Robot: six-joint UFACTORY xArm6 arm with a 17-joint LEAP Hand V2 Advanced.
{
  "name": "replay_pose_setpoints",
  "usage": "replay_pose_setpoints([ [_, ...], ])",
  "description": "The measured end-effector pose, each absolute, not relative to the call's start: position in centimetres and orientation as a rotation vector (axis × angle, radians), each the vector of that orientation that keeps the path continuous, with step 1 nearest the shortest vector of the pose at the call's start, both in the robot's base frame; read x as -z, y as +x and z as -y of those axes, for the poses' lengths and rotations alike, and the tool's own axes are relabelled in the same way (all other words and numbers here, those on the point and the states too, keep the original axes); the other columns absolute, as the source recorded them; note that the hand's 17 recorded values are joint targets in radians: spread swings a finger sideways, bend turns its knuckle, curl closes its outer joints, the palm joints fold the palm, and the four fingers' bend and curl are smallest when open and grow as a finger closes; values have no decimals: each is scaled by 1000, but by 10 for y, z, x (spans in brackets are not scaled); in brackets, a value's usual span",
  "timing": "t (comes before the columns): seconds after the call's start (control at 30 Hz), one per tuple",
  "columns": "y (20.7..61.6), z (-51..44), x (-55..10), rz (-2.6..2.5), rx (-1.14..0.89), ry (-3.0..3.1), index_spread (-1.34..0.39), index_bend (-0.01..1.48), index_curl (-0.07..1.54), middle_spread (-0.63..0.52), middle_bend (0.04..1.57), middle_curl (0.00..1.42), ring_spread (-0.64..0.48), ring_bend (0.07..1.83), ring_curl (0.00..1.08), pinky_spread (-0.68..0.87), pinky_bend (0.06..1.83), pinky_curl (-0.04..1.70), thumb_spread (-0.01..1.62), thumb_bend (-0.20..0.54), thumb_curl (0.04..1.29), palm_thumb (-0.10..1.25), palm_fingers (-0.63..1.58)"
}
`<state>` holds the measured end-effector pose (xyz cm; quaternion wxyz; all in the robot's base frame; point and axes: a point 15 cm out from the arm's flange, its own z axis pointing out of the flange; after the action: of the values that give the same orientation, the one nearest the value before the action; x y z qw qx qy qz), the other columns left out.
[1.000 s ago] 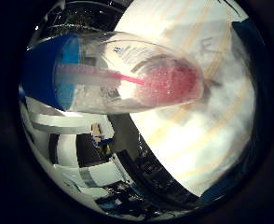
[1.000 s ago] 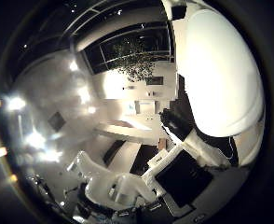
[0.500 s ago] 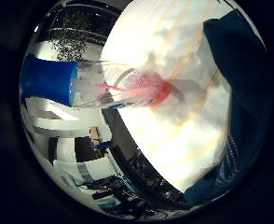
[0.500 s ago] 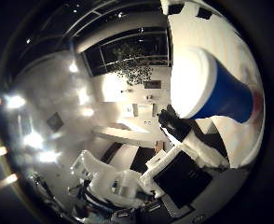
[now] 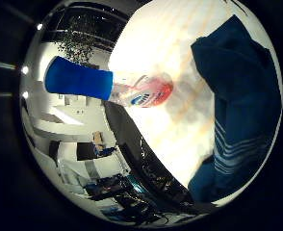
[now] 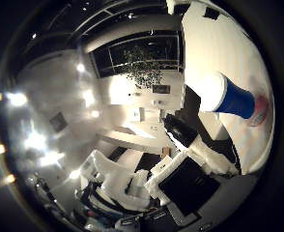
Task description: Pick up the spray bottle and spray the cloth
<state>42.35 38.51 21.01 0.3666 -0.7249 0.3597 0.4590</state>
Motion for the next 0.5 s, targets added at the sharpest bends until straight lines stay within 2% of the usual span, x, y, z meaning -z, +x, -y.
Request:
replay_pose_setpoints([
  [0.27,403,-316,-247,-936,-1132,-1871,-355,181,344,-3,304,385,18,632,319,236,500,551,1059,-22,437,731,283],
  [0.5,391,-226,-262,-1014,-1006,-1952,-338,179,347,-3,305,382,18,621,316,235,491,541,1058,-22,438,730,294],
])
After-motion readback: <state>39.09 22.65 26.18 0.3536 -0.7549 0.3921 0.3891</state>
